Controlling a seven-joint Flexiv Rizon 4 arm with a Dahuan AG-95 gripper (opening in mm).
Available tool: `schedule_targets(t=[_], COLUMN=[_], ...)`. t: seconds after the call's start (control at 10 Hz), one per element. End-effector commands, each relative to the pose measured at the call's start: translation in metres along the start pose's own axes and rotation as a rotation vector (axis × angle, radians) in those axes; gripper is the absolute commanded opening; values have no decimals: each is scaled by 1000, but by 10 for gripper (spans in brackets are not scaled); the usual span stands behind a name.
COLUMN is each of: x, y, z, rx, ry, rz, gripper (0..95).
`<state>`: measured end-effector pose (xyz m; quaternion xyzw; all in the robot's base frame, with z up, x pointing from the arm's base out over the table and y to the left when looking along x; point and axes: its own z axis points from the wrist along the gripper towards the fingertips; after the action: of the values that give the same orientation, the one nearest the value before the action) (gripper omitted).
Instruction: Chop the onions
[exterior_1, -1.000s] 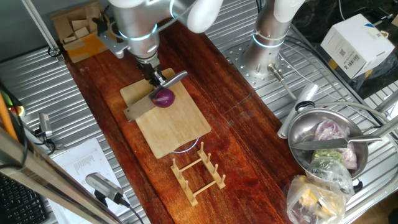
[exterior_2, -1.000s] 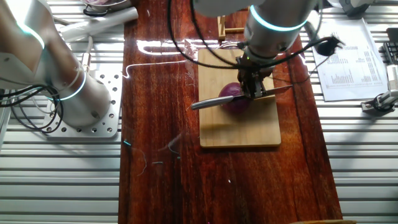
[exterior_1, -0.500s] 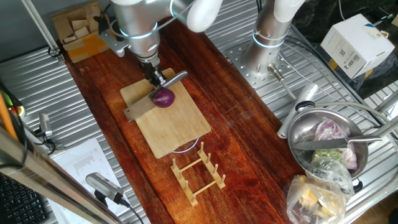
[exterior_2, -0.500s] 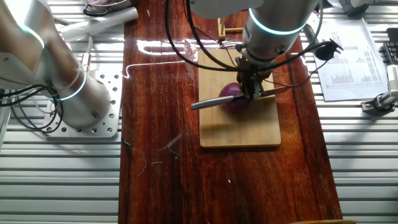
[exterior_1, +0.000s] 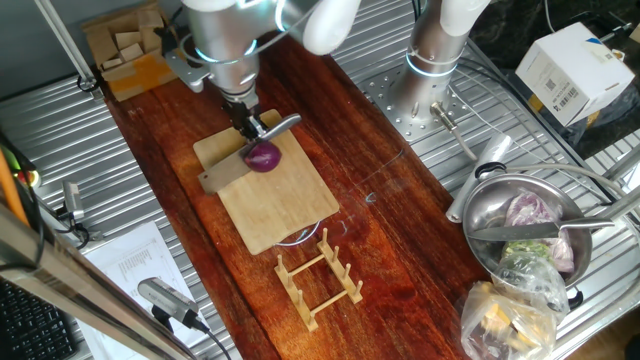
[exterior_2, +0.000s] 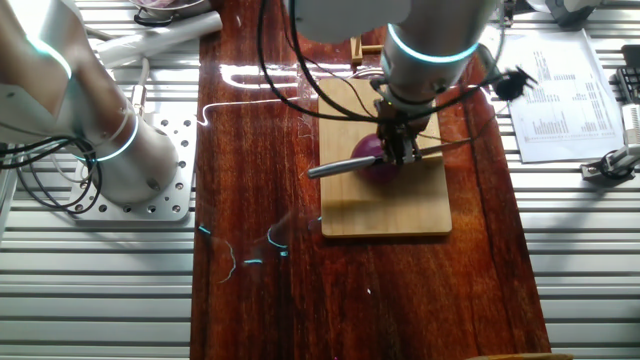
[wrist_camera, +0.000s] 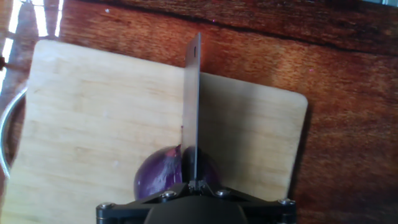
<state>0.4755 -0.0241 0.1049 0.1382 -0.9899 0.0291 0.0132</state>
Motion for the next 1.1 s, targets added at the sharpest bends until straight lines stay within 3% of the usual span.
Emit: schedule_targets(t=[0.1,0.6,1.1], x=[-3,-4,-10], y=[-3,-3,-10], z=[-14,-15,-5], rx=[-21,-26,-17], ry=[28,28,23], rz=[-10,-4,-5], gripper=[0,0,0])
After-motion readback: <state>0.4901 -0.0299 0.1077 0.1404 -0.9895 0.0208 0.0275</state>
